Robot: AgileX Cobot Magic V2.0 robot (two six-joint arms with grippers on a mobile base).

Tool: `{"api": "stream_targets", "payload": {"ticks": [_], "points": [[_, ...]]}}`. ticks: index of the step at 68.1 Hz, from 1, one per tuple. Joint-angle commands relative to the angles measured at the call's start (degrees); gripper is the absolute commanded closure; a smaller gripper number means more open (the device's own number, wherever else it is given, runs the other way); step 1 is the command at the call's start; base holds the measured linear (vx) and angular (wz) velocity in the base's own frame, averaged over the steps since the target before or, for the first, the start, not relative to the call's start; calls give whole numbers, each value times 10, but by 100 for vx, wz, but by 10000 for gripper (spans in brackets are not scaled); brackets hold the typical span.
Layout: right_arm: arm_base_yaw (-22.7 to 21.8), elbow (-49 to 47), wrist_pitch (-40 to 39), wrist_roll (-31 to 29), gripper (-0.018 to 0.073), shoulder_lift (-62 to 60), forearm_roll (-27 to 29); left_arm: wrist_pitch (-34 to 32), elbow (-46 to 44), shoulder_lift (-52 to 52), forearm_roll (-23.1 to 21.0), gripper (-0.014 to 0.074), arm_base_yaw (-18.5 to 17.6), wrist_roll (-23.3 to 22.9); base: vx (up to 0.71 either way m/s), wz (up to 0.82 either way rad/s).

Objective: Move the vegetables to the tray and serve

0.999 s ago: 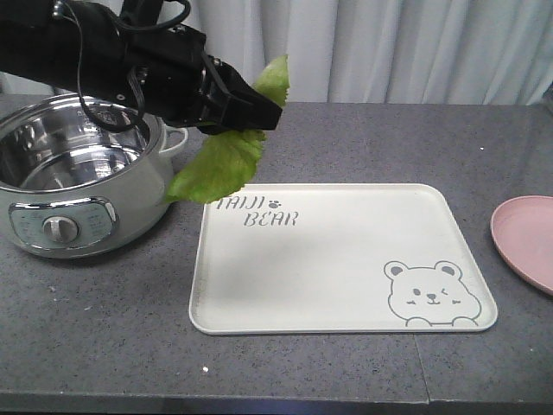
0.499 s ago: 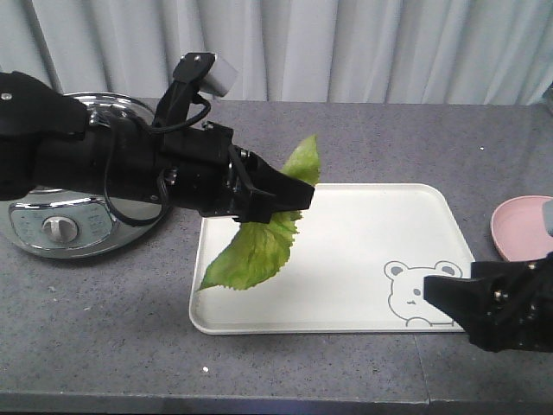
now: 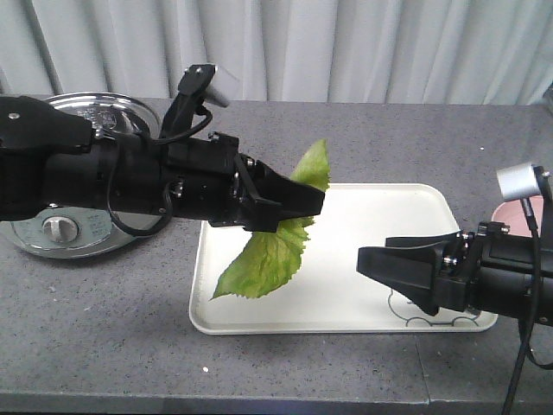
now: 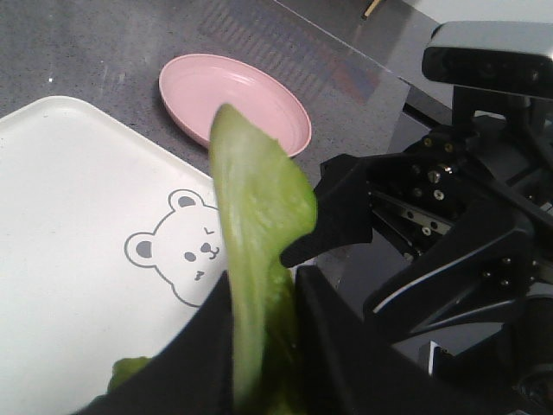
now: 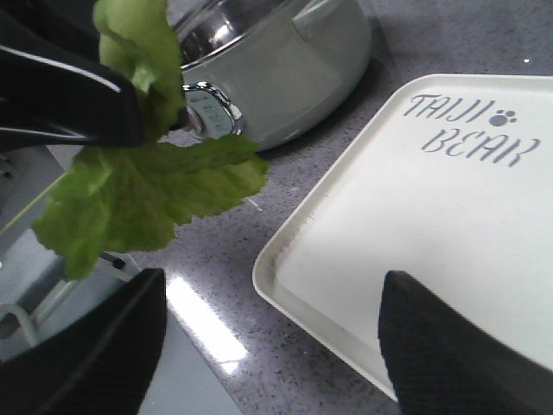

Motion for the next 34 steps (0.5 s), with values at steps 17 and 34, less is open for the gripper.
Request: {"api": "stream_targets", "payload": {"ticks": [17,34], "points": [[34,-18,54,-43,14,8,104,-4,-12,-25,-58,477,-2,1,0,0],[158,-65,-55,-68,-26,31,140,0,-12,-25,-60,477,-2,1,0,0]]}}
